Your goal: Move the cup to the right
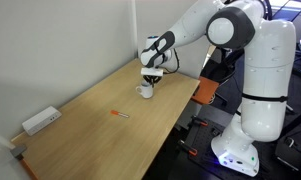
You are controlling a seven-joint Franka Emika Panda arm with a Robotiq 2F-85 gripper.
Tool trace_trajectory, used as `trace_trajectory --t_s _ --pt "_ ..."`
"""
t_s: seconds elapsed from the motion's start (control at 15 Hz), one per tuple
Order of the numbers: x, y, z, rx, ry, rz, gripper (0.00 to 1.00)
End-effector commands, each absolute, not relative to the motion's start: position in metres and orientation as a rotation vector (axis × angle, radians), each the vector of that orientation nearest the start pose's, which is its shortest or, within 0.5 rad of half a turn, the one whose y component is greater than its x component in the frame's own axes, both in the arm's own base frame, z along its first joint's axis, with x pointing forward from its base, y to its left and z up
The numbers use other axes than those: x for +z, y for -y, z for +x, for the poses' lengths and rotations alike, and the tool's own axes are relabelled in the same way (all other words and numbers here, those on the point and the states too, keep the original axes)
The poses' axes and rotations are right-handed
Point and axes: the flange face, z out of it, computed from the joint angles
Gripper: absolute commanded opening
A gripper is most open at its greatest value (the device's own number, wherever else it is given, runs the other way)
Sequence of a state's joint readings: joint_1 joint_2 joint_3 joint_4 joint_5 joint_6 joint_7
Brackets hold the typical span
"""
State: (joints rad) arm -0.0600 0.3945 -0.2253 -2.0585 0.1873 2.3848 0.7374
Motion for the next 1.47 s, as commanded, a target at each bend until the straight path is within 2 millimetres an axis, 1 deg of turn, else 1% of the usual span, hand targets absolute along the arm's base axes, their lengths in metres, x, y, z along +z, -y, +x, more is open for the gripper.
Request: trace_trajectory --t_s 0.0,0.27,0.73,1.4 --pt "0.257 0.172 0.543 0.051 -1.795 -2.524 0.03" --pt "0.258 0.188 0.529 0.056 -1.856 -2.478 0.03" --pt "0.266 0.211 0.506 0.060 -1.918 -2.432 0.03" --pt "0.276 0.241 0.485 0.056 -1.991 -2.381 0.03"
